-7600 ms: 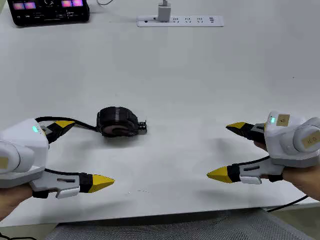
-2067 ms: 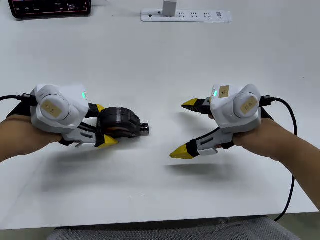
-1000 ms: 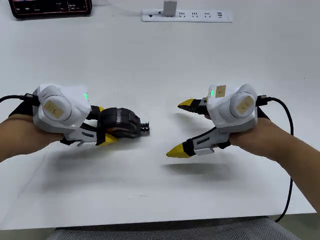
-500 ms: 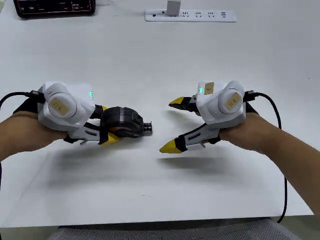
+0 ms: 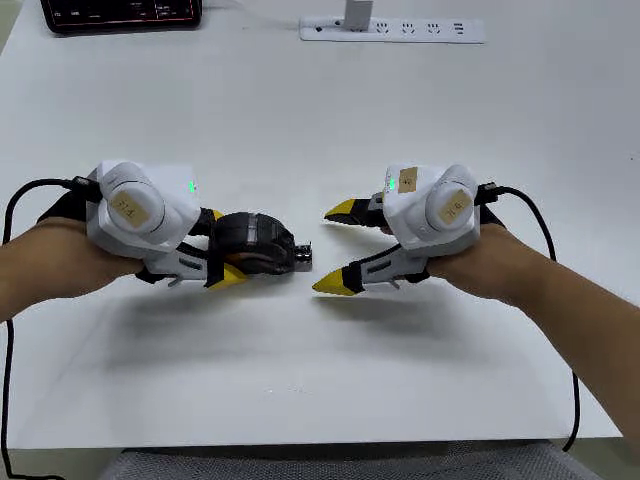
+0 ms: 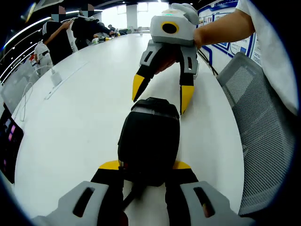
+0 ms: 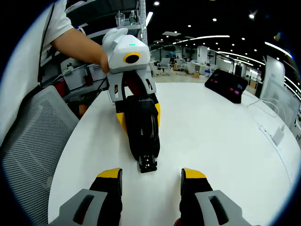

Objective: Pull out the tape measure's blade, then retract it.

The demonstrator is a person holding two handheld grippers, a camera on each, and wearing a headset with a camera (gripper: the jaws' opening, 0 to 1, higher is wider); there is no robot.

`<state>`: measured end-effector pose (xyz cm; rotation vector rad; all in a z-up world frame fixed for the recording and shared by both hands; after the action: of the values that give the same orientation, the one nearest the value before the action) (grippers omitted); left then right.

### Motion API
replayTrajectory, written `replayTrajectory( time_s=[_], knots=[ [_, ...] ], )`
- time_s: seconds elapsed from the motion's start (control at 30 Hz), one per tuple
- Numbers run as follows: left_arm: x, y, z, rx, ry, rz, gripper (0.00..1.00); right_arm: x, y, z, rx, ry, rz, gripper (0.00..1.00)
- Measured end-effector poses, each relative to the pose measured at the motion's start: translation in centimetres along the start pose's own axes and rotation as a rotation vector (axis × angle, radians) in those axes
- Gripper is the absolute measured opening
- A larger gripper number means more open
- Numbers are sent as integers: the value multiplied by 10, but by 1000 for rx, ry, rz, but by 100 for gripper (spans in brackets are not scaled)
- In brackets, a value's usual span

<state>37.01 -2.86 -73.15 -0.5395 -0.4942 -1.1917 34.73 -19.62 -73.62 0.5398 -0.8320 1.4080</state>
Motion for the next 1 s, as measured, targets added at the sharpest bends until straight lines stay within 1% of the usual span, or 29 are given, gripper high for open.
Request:
replayTrajectory(
  time_s=[0.07,0.17,0.2,0.4,0.5,0.73,0.8,1.0],
  knots=[
    [0,0,0,0,0,1,29,-1,0,-3,10,-6,7,44],
    [0,0,0,-1,0,3,29,2,-1,-5,12,-18,21,39],
    [0,0,0,-1,1,2,29,3,-1,-6,13,-20,19,37],
    [0,0,0,0,3,4,29,5,-1,-12,22,-30,54,31],
    [0,0,1,0,3,4,29,3,-1,-15,33,-35,58,27],
    [0,-1,1,0,3,5,29,1,0,-19,40,-37,79,22],
    [0,-1,1,0,3,5,29,1,-1,-19,39,-38,94,19],
    [0,-1,1,-1,1,4,29,0,0,-21,46,-45,95,16]
  ],
)
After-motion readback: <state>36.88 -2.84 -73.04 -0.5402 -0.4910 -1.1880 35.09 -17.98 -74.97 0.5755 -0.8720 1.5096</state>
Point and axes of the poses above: the centre of the closed fingertips' face, and the gripper's own axes: z roughly backward along the fingers, y roughly to its left, x roughly out of its top, the point moved 7 cm from there along z, roughly backward along the fingers, and after that the axes turned 13 degrees about z, right-handed, at the moved point
